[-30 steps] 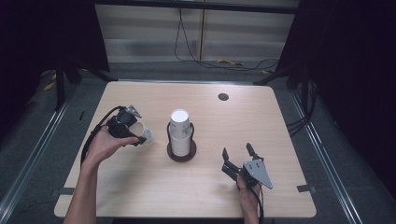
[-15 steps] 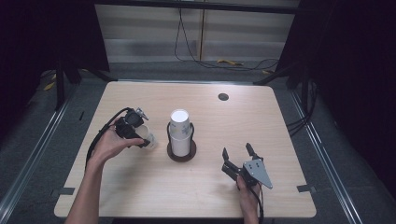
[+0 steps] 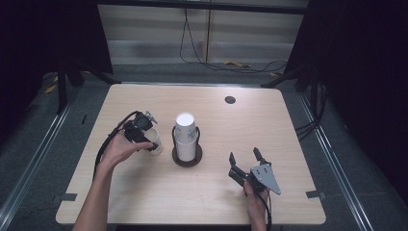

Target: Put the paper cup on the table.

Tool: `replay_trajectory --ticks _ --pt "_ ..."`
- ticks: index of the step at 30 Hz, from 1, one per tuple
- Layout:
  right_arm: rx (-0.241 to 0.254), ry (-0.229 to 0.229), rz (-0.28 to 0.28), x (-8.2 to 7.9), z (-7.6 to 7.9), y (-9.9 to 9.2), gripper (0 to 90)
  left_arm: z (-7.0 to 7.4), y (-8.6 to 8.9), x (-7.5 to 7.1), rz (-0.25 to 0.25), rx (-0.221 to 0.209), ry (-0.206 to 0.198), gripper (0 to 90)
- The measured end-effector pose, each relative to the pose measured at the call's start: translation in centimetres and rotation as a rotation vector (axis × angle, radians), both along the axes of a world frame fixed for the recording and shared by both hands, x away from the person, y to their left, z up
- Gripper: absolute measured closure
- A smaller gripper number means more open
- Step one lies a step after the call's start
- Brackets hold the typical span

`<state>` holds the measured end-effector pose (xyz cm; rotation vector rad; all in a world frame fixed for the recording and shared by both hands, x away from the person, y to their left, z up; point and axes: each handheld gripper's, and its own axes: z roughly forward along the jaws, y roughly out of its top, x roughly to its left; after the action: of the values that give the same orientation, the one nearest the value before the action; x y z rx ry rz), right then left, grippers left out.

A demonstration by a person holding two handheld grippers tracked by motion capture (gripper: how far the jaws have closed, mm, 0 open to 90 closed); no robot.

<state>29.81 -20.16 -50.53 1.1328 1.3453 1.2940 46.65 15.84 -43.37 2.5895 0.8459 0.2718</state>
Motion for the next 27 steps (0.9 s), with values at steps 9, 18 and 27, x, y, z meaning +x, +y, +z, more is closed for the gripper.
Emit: replay_trajectory --ticks 9,18,27 --pt "0.0 0.0 0.0 0.0 0.0 -0.01 14.5 -0.51 -0.22 0.29 -0.023 -0.027 0.006 20.3" --pt "0.0 0.0 0.0 0.0 0.0 0.0 14.5 -0.7 -0.17 0.44 -0.008 -0.032 0.002 18.3" --pt "0.0 0.002 -0.001 0.01 0.0 0.0 14.5 0.1 0.17 0.04 0.001 -0.104 -0.088 17.1"
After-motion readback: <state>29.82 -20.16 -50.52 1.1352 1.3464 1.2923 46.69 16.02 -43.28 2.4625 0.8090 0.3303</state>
